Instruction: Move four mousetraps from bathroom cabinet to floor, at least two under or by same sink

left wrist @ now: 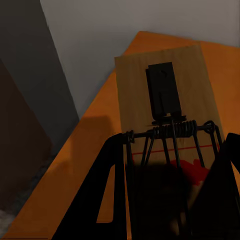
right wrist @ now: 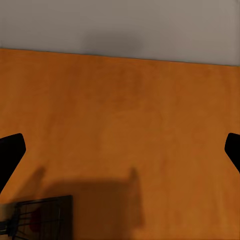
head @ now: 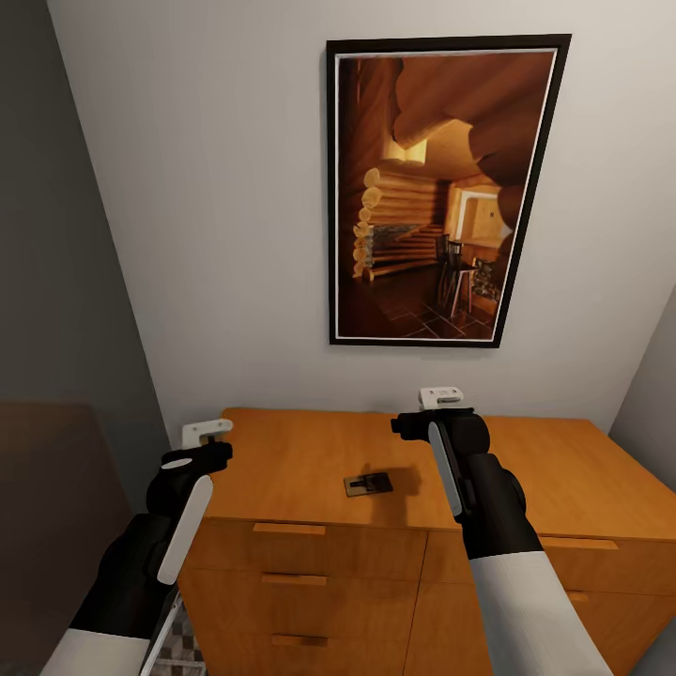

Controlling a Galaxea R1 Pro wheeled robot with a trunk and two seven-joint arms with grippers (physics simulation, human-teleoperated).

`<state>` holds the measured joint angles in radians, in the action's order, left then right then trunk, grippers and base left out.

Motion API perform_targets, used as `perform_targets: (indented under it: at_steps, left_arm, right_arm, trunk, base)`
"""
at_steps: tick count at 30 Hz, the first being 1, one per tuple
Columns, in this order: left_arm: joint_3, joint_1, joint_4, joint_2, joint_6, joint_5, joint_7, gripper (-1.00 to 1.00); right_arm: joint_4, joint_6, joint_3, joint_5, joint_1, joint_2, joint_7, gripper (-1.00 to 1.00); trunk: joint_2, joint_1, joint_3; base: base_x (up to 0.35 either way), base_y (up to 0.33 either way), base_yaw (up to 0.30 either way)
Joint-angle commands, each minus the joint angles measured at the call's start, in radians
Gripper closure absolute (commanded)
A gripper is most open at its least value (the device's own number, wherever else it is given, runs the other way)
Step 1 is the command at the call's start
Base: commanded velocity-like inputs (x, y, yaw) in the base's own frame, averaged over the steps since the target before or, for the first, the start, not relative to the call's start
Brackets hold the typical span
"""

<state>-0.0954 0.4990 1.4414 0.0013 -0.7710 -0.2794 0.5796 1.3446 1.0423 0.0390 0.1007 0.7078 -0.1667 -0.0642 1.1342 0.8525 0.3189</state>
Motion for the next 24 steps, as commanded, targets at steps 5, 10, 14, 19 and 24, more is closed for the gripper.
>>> perform_targets:
  at_steps: [5,10,14,19,24]
  left_arm:
    - [-0.001,0.000,0.000,0.001,-0.073,-0.015,0.010,1.00]
    - [-0.001,0.001,0.000,0.001,-0.085,-0.014,0.009,1.00]
    - [-0.001,0.001,0.000,-0.001,-0.086,-0.010,0.010,1.00]
    - [-0.002,0.000,0.001,0.000,-0.086,-0.009,0.010,1.00]
    - [-0.003,0.000,-0.001,-0.002,-0.086,-0.012,0.009,1.00]
  right_arm:
    - [0.001,0.005,0.001,0.008,0.001,0.000,0.000,-1.00]
    - [0.001,0.005,0.001,0.008,0.001,0.000,0.000,-1.00]
    - [0.001,0.005,0.001,0.008,0.001,0.000,0.000,-1.00]
    - [0.001,0.005,0.000,0.010,0.001,0.001,-0.001,-1.00]
    - [0.001,0.005,-0.001,0.012,0.001,0.001,-0.002,-1.00]
  trunk:
    - [0.001,0.000,0.001]
    - [0.001,0.000,0.001]
    - [0.001,0.000,0.001]
    - [0.001,0.000,0.001]
    - [0.001,0.000,0.001]
  base:
    - [0.000,0.000,0.000]
    - [0.000,0.000,0.000]
    - [0.000,0.000,0.000]
    - [0.000,0.000,0.000]
    - [0.000,0.000,-0.001]
